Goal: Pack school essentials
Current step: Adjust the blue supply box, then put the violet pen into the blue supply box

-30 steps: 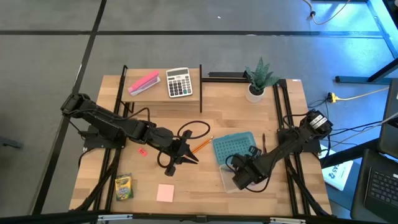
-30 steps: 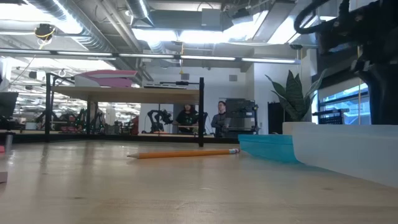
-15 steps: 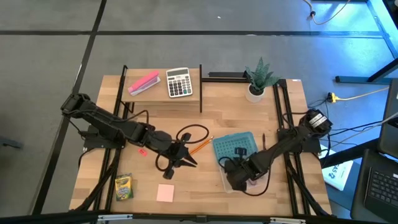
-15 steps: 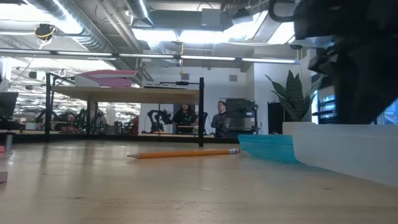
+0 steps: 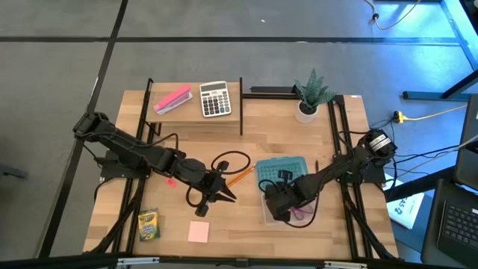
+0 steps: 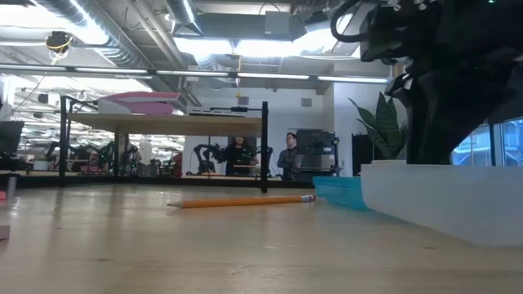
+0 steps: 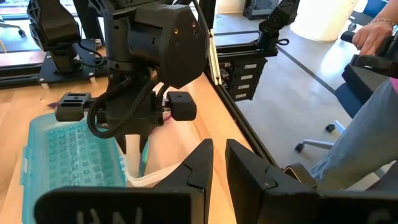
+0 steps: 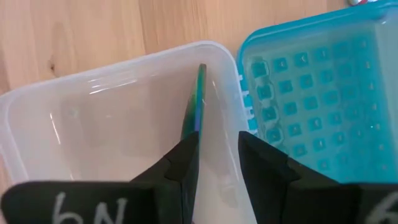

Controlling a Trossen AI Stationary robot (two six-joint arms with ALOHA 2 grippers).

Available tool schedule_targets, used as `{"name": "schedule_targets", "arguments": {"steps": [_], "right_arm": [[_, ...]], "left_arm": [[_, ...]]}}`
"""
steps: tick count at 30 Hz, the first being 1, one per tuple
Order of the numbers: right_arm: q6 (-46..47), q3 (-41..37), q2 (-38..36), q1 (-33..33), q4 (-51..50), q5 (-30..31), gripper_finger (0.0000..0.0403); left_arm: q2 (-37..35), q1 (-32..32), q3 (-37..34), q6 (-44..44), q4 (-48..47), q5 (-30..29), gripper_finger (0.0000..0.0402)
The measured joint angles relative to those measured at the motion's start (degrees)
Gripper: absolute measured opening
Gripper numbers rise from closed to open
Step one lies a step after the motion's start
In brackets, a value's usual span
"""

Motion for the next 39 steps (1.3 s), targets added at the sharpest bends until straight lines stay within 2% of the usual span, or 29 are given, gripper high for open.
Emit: {"name": "schedule_targets", "arguments": {"steps": [4, 11, 19, 26, 32, 39], "right_arm": [[0.1, 0.0, 0.0, -0.1, -0.6, 3.3, 0.0115], [1.6, 0.0, -0.4, -1.1, -0.7, 2.9, 0.0115], [3.2, 4.1, -5.3, -1.1, -5.6, 1.9, 0.0115], [21.6, 7.7, -11.9, -1.2, -18.5, -1.0, 0.0115], [36.8, 7.6, -19.0, -0.6, -27.1, -1.3, 0.0115], [55.9, 7.6, -25.0, -0.6, -45.0, -3.3, 0.0115]], "left_arm": [[0.0, 0.0, 0.0, 0.0, 0.0, 0.0, 0.0037], [0.0, 0.0, 0.0, -0.3, 0.0, 0.0, 0.0037], [-0.1, -0.1, 0.0, -6.3, -0.9, 0.0, 0.0037], [-0.1, -0.9, 0.0, -9.1, -3.1, -1.6, 0.0037], [-0.1, -1.5, 0.0, -9.1, -3.1, -4.3, 0.0037], [-0.1, -1.4, 0.0, -9.1, -3.1, -4.4, 0.0037]]}}
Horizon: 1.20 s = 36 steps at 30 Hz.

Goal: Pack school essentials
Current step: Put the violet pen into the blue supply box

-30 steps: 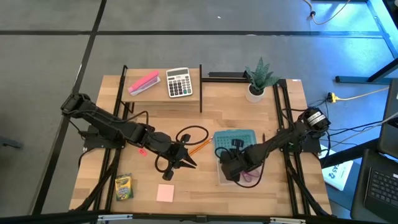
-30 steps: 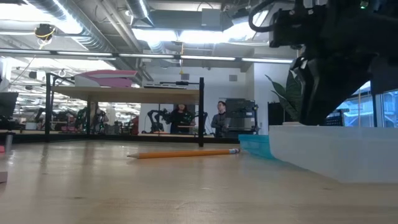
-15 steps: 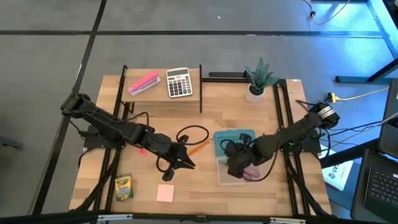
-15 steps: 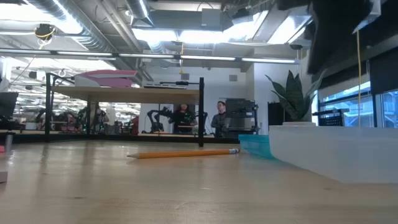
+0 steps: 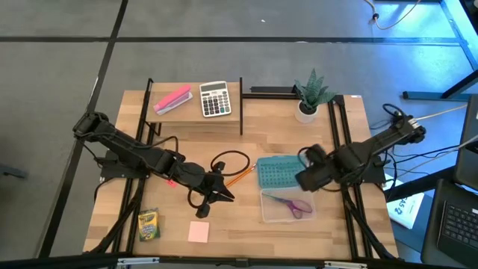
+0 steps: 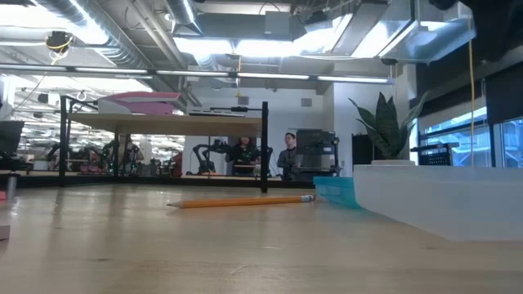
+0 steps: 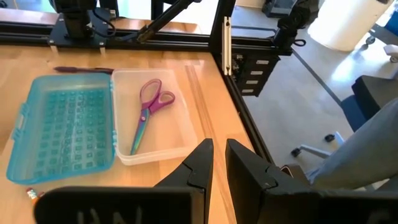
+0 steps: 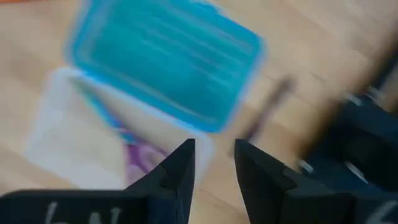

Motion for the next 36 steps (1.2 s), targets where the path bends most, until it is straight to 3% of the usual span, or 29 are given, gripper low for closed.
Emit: {"name": "schedule_targets", "arguments": {"steps": [9, 17, 22, 28, 36], "right_arm": [[4.4, -0.6, -4.2, 0.0, -2.8, -1.3, 0.0115], [10.5, -15.8, -11.7, 0.0, 6.3, -5.0, 0.0115], [5.7, -23.0, -13.9, 0.0, 14.3, -8.5, 0.0115], [5.0, -29.3, -14.1, -1.0, 14.1, -14.2, 0.0115], [-4.0, -31.3, -14.1, -3.8, 17.3, -12.9, 0.0115]], "left_arm": [[0.0, 0.0, 0.0, 0.0, 0.0, -0.6, 0.0037], [0.0, 0.0, 0.0, 0.1, 0.0, -1.5, 0.0037], [0.0, 0.0, 0.0, 0.1, 0.0, -1.5, 0.0037], [0.0, 0.0, 0.0, 0.1, 0.1, -1.5, 0.0038], [0.0, 0.3, 0.0, 0.1, 0.1, -1.5, 0.0038]]}}
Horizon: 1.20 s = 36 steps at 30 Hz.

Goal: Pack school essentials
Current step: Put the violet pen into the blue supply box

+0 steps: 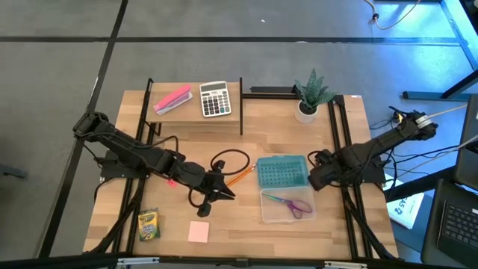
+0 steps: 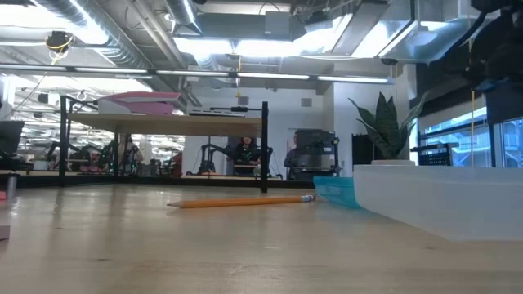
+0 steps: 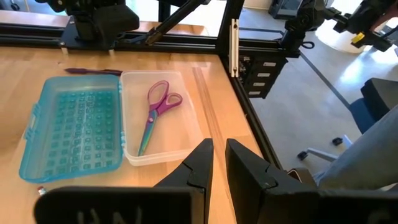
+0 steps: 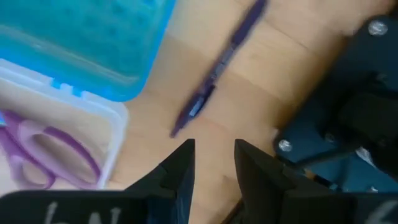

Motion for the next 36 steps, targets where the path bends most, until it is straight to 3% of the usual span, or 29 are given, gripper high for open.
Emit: {"name": "schedule_targets", "arguments": {"steps": [7, 21, 36], "right_arm": [[0.7, -0.2, 0.6, -4.6, 0.2, 0.0, 0.0115], [-6.3, -6.2, 2.0, -14.2, 7.7, 0.1, 0.0115], [-5.6, -14.9, 2.1, -17.4, 17.2, 0.2, 0.0115]], "left_arm": [[0.0, 0.8, 0.0, 0.0, 0.0, 0.0, 0.0038], [0.0, 1.0, 0.0, 0.0, 0.1, 0.0, 0.0037], [0.0, 1.0, 0.0, 0.0, 0.1, 0.0, 0.0037]]}}
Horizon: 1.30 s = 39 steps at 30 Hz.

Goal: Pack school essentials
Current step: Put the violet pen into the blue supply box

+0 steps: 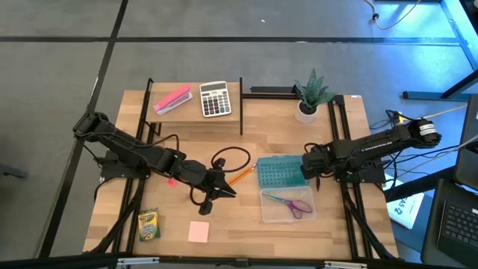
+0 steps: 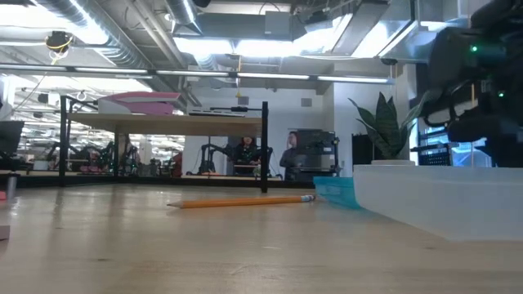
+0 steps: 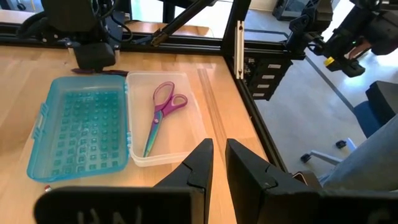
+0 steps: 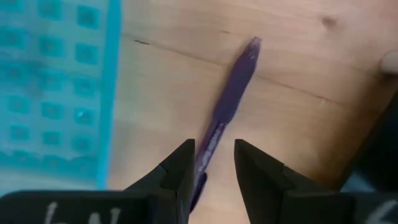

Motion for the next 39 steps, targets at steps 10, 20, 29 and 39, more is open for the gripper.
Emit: {"name": "schedule_targets", "arguments": {"steps": [10, 20, 29, 39], "right_arm": [[0.4, -2.6, -0.1, 0.0, 3.8, -0.1, 0.0114], [0.4, -2.7, -0.1, 0.0, 3.8, 0.0, 0.0061], [0.4, -2.7, 0.0, 0.0, 3.7, 0.5, 0.0041], [0.1, -1.4, 0.1, 0.0, 2.1, 2.1, 0.0041]], "left_arm": [[0.0, 0.0, 0.0, 0.0, 0.0, 0.0, 0.0037], [0.0, 0.0, 0.0, 0.6, 0.0, 0.0, 0.0037], [0.0, 0.0, 0.0, 1.0, 0.0, 0.0, 0.0037], [0.0, 0.0, 0.0, 1.0, 0.0, 0.0, 0.0037]]}}
